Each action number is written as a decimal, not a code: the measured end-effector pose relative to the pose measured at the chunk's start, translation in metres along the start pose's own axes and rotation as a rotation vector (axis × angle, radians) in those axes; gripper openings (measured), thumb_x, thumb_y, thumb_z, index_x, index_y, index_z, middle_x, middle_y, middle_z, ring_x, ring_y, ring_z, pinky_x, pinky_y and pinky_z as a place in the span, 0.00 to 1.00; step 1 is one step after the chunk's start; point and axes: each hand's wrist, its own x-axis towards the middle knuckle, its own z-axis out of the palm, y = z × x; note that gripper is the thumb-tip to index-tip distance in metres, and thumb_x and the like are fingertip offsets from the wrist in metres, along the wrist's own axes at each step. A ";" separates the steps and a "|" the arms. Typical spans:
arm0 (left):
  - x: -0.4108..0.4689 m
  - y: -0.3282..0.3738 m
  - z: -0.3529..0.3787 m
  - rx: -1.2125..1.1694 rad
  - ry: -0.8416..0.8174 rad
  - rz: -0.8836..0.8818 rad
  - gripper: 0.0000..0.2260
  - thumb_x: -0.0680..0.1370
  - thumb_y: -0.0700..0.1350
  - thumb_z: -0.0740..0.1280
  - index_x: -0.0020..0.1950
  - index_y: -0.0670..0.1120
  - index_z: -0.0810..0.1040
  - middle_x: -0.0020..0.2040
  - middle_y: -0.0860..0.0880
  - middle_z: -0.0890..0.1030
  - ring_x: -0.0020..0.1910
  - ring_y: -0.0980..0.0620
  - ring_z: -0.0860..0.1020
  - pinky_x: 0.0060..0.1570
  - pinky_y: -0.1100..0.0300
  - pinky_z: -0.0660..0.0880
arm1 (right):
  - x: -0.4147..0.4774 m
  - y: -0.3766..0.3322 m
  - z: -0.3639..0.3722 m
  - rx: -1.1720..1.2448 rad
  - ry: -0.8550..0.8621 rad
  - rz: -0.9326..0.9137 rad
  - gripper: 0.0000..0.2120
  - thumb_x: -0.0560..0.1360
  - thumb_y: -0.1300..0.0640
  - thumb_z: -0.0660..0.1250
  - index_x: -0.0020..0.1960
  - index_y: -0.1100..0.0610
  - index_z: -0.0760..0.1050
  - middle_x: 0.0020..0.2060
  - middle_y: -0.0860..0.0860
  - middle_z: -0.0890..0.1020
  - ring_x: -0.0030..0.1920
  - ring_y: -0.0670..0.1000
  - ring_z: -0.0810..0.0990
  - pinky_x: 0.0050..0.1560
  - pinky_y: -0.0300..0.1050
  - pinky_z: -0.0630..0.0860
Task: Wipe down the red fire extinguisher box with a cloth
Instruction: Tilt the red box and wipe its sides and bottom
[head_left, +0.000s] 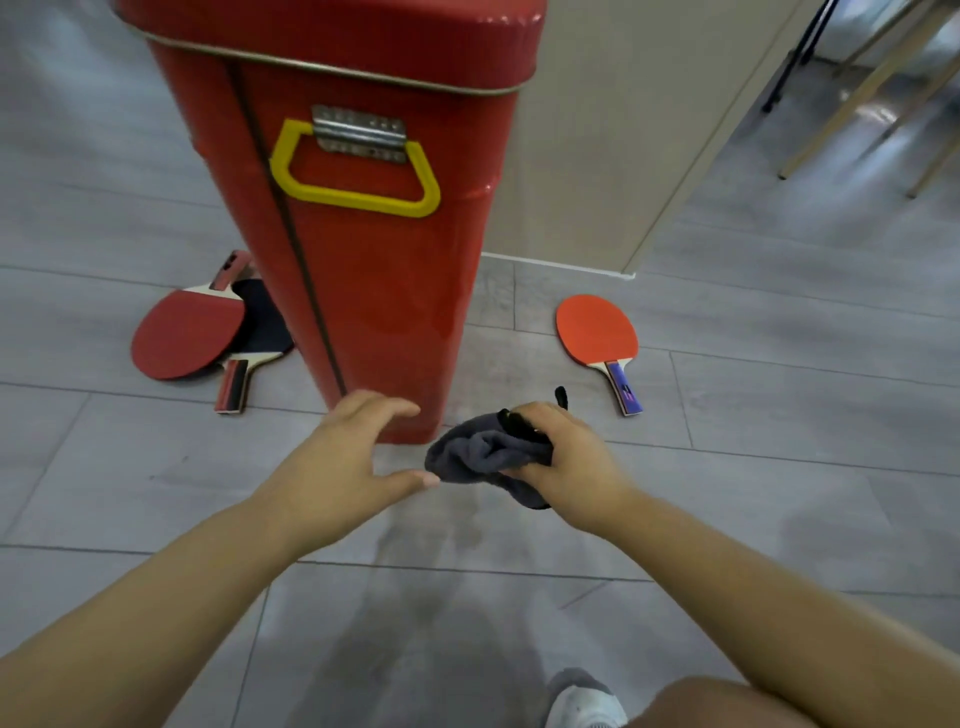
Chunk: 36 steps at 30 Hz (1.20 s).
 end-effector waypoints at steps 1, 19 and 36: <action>-0.001 0.006 -0.010 0.008 -0.012 0.022 0.31 0.68 0.60 0.72 0.68 0.58 0.66 0.61 0.62 0.64 0.60 0.60 0.67 0.60 0.63 0.68 | 0.000 -0.013 -0.003 0.023 -0.009 -0.038 0.14 0.72 0.62 0.69 0.54 0.50 0.75 0.50 0.49 0.77 0.50 0.50 0.77 0.50 0.42 0.75; -0.029 0.047 -0.154 -0.251 0.112 0.333 0.14 0.70 0.41 0.72 0.45 0.63 0.81 0.45 0.66 0.81 0.45 0.65 0.79 0.41 0.69 0.77 | 0.003 -0.160 -0.027 0.215 -0.007 -0.293 0.20 0.70 0.56 0.74 0.54 0.45 0.67 0.46 0.34 0.77 0.49 0.37 0.77 0.47 0.32 0.74; 0.016 0.037 -0.180 -0.026 0.863 0.606 0.17 0.78 0.50 0.61 0.66 0.48 0.73 0.66 0.60 0.68 0.65 0.60 0.67 0.64 0.63 0.63 | -0.012 -0.202 -0.086 -0.384 1.023 -0.937 0.13 0.73 0.65 0.68 0.57 0.60 0.73 0.43 0.52 0.72 0.40 0.50 0.71 0.43 0.36 0.68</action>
